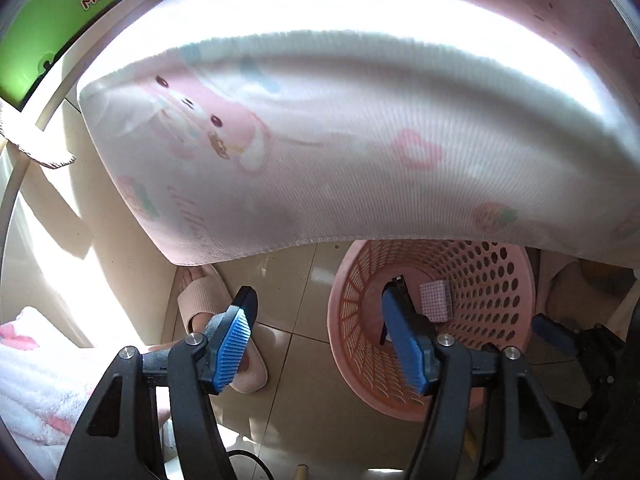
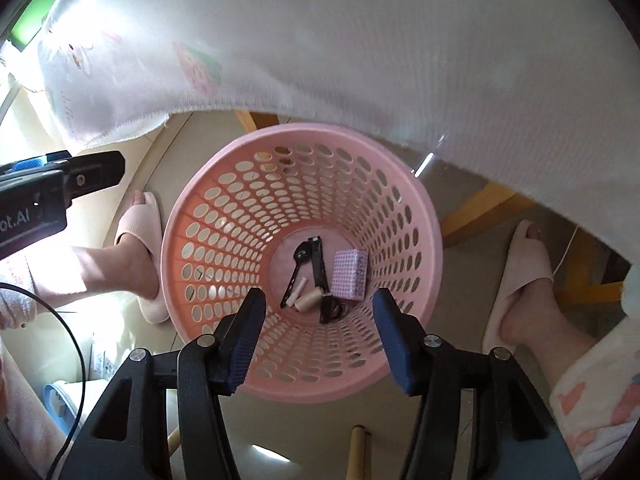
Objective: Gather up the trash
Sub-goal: 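Open both tools to drop the spoon and hair tie into the wastebasket, then raise both tools back toward the white tissues on the seat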
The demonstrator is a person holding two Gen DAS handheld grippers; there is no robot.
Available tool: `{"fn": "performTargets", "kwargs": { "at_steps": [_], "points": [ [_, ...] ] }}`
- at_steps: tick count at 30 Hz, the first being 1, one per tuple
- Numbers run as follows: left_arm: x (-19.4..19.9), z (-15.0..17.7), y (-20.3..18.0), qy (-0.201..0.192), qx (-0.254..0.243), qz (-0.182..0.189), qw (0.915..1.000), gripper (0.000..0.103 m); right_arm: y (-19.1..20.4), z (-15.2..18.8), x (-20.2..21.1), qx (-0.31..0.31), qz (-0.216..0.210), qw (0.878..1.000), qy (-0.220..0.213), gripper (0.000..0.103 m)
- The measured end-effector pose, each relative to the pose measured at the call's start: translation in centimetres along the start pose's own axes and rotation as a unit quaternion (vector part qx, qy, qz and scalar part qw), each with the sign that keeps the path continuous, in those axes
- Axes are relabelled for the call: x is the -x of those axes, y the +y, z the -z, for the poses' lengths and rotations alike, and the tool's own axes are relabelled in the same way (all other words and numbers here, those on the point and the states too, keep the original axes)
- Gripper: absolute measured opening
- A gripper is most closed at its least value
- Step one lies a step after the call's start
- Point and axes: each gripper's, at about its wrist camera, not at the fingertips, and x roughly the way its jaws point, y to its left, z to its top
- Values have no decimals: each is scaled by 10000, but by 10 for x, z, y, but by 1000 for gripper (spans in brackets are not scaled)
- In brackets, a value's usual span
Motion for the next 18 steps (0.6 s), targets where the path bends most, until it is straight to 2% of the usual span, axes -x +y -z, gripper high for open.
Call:
{"fn": "performTargets", "kwargs": {
  "at_steps": [1, 2, 4, 6, 8, 10, 12, 14, 16, 18],
  "points": [
    [9, 0, 1, -104, -49, 1, 9999, 67, 0, -1, 8, -22, 133, 9997, -195, 58],
    [19, 1, 3, -255, -55, 36, 9997, 75, 0, -1, 17, -48, 246, 9989, -396, 58],
    [39, 1, 9, -548, 44, 74, 9985, 85, 0, -3, 34, -50, 313, 9968, -728, 58],
    [53, 0, 17, -762, 137, 124, 9969, 85, -2, -6, 50, -80, 322, 9945, -997, 61],
    [62, -2, 20, -934, 135, 52, 9955, 85, -3, -8, 64, -122, 313, 9919, -1224, 68],
    [70, -5, 23, -1075, 153, -15, 9941, 85, -6, -10, 76, -155, 313, 9894, -1410, 69],
    [75, -6, 28, -1090, 229, 103, 9937, 85, -7, -12, 87, -199, 241, 9877, -1532, 73],
    [81, -6, 33, -1142, 275, 140, 9930, 86, -7, -12, 98, -254, 183, 9890, -1446, 73],
    [90, -4, 37, -1287, 247, -3, 9914, 87, -1, -9, 114, -78, 37, 9890, -1475, 73],
    [101, -3, 39, -1472, 202, -106, 9888, 91, 6, -5, 134, 195, 73, 9835, -1800, 74]
  ]
}}
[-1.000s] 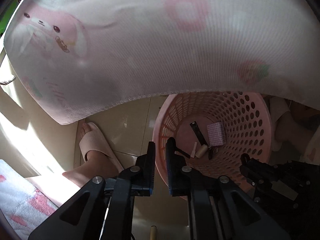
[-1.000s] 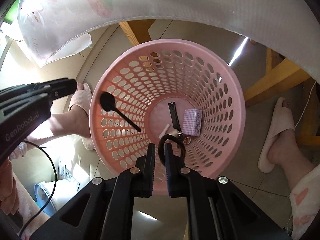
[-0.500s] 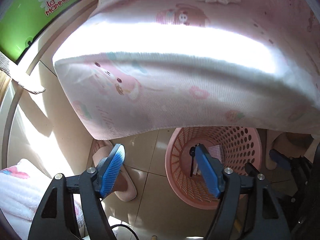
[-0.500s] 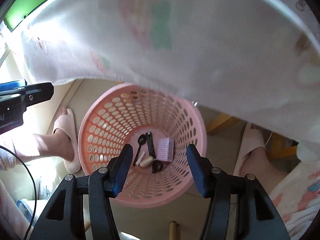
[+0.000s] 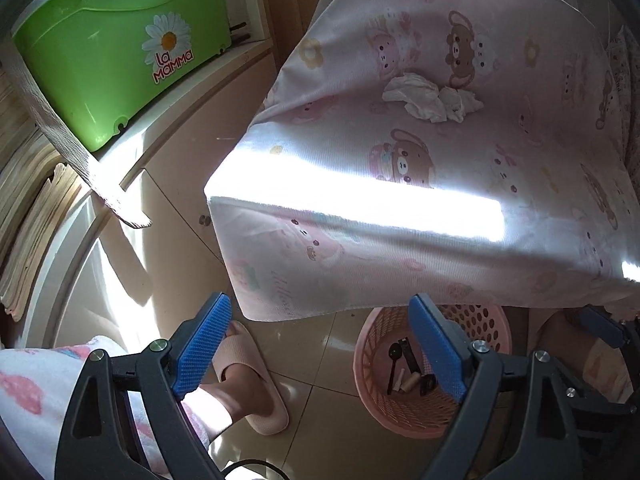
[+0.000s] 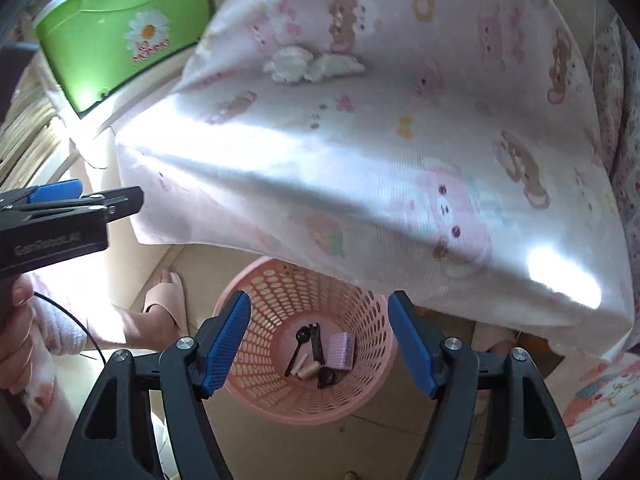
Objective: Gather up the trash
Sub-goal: 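Raise both tools back toward the white tissues on the seat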
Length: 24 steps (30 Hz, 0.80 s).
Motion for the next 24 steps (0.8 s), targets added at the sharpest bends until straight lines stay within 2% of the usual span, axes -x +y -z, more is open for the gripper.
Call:
{"fn": "performTargets", "kwargs": {
  "at_steps": [6, 9, 11, 14, 15, 16, 21, 24],
  "points": [
    [25, -23, -1, -371, -112, -28, 9992, 93, 0, -28, 34, 63, 128, 9976, -677, 78],
    [32, -41, -2, -408, -120, 154, 9990, 93, -16, -48, 42, -48, 119, 9962, -858, 78],
    [37, -53, -5, -499, -169, 111, 9986, 93, -24, -67, 48, -107, 168, 9948, -997, 78],
    [41, -77, -12, -714, -320, 62, 9969, 93, -35, -100, 65, -170, 592, 9886, -1373, 79],
    [42, -87, -13, -750, -341, 101, 9965, 93, -39, -112, 72, -175, 532, 9867, -1523, 82],
    [43, -98, -14, -773, -332, 184, 9963, 93, -43, -123, 78, -180, 454, 9852, -1640, 87],
    [51, -148, -16, -931, -367, 860, 9913, 93, -60, -165, 90, -206, 503, 9773, -2049, 87],
    [53, -161, -20, -1330, -516, 449, 9888, 93, -67, -178, 82, -179, 528, 9755, -2130, 88]
  ]
}}
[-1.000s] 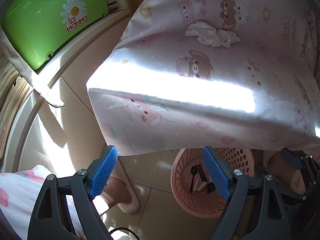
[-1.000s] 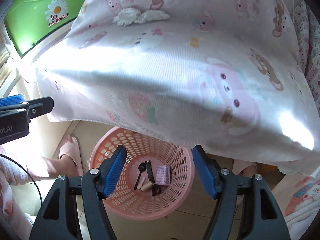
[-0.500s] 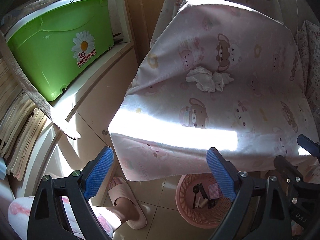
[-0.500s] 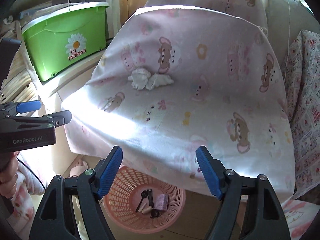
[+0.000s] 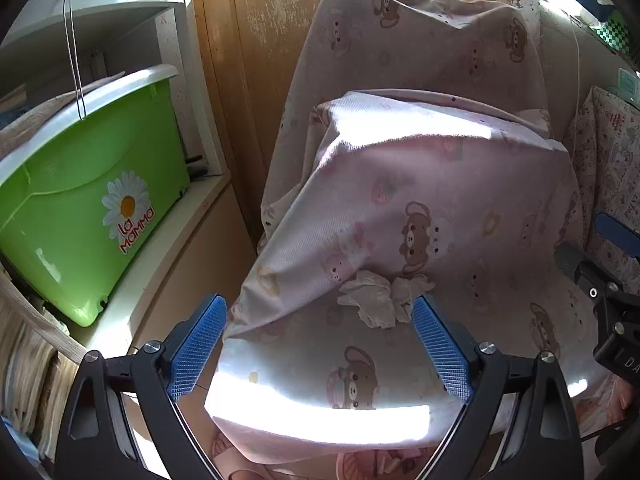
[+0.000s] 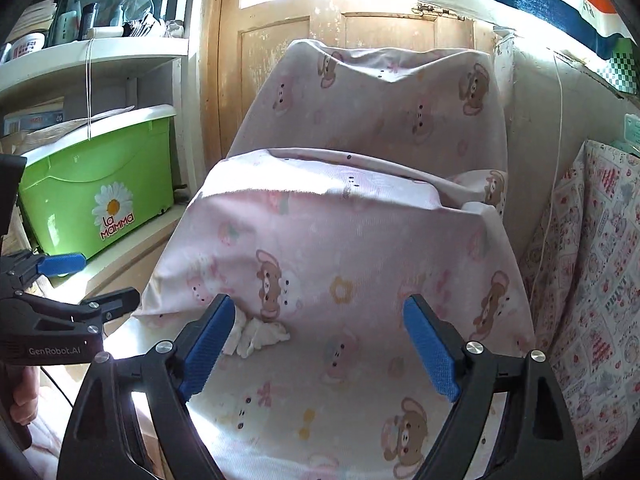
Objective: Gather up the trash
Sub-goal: 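Raise both tools back toward the white tissues on the seat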
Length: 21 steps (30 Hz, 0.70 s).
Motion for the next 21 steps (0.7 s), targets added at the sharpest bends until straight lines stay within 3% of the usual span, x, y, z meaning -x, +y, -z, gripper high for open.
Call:
{"fn": "performTargets", "kwargs": {
  "at_steps": [5, 15, 21],
  "points": [
    [-23, 7, 1, 1, -198, -170, 9997, 95, -2, 14, -32, 47, 81, 9998, 175, 88],
    [-70, 26, -1, 635, 163, 90, 9978, 98, -13, 48, -71, -111, 40, 9972, 733, 88],
    [-91, 31, -9, 990, 215, 333, 9943, 100, -21, 51, -86, 72, 216, 9955, 923, 88]
  ]
}}
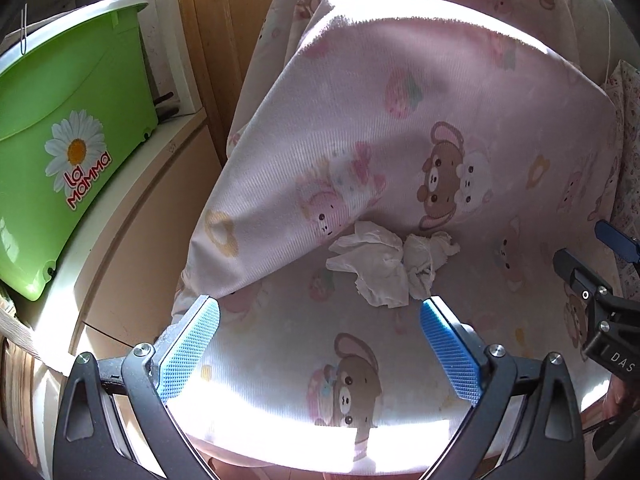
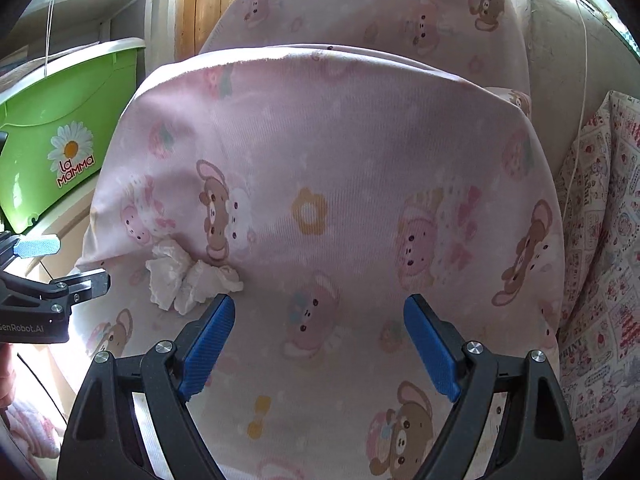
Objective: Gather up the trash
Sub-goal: 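Raise both tools back toward the white tissues on the seat, then lower the left tool onto a white tissue and close on it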
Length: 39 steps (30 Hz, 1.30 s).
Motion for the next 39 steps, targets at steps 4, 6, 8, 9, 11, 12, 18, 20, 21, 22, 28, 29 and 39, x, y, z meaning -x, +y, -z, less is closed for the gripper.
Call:
{"fn": "performTargets", "kwargs": {
  "at_steps": [4, 6, 8, 9, 11, 12, 18, 20, 21, 22, 28, 29, 39],
  "points": [
    [-12, -5, -6, 193, -59, 304, 9993, 100, -7, -1, -5, -121, -43, 9999, 96, 88],
    [-14, -8, -9, 277, -74, 562, 9980, 100, -8, -1, -7, -128, -42, 9998, 137, 88],
    [-14, -9, -7, 292, 142, 771, 9965, 100, -8, -1, -9, -110, -21, 9998, 164, 88],
    [-14, -10, -6, 301, 264, 827, 9958, 100, -8, 0, -9, -115, -15, 9998, 182, 88],
    [-19, -14, -2, 374, 454, 842, 9947, 99, -8, 0, -10, -161, -50, 9997, 201, 88],
    [-22, -15, -1, 418, 535, 820, 9943, 98, -7, 0, -10, -185, -85, 9996, 202, 88],
    [-43, -23, 5, 700, 963, 1056, 9873, 55, 2, 1, -15, -115, -161, 9995, 263, 88],
    [-49, -25, 0, 741, 881, 873, 9895, 47, 4, 3, -18, -94, -182, 9993, 308, 88],
    [-51, -25, -1, 766, 892, 878, 9892, 44, 5, 3, -20, -88, -190, 9992, 326, 88],
    [-55, -25, -1, 828, 953, 927, 9877, 40, 6, 4, -21, -89, -195, 9992, 339, 88],
    [-57, -27, -2, 733, 1105, 948, 9866, 43, 7, 9, -25, -123, -264, 9987, 422, 88],
    [-57, -29, -3, 758, 1103, 960, 9863, 57, 7, 10, -26, -126, -290, 9985, 448, 88],
    [-82, -30, -2, 1127, 1253, 935, 9813, 70, 11, 12, -28, -113, -352, 9980, 515, 88]
  ]
}}
